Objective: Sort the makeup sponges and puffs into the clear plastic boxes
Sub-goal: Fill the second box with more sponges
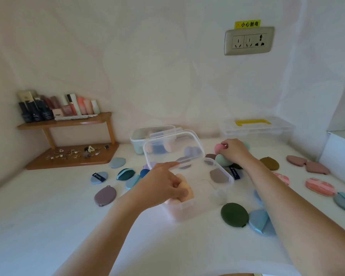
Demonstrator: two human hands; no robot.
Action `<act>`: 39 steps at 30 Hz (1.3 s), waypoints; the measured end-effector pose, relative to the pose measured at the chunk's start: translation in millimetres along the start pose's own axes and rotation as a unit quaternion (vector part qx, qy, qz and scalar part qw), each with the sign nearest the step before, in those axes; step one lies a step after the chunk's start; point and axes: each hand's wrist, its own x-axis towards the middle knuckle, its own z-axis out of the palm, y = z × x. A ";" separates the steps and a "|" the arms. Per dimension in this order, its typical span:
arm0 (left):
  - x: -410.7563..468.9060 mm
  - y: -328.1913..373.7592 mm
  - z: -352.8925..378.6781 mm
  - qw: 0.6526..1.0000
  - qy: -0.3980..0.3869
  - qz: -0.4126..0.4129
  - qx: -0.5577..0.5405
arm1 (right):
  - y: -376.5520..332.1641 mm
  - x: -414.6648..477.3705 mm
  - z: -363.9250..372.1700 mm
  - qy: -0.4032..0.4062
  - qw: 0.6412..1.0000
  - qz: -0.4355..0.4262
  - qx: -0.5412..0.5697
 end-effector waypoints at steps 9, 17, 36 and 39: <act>4.4 -4.6 4.6 0.997 0.051 0.019 0.060 | -43.5 -55.5 -51.2 -0.066 0.962 -0.129 0.233; 2.2 -0.6 3.3 0.995 0.016 0.029 0.094 | -69.7 -110.8 -48.6 -0.349 0.902 -0.244 0.074; -6.5 14.1 1.2 0.993 0.064 0.026 0.097 | -93.2 -118.3 -23.8 -0.354 0.900 -0.217 -0.136; -8.5 16.4 0.7 0.993 0.063 0.018 0.094 | -95.8 -117.3 -20.2 -0.332 0.900 -0.223 -0.170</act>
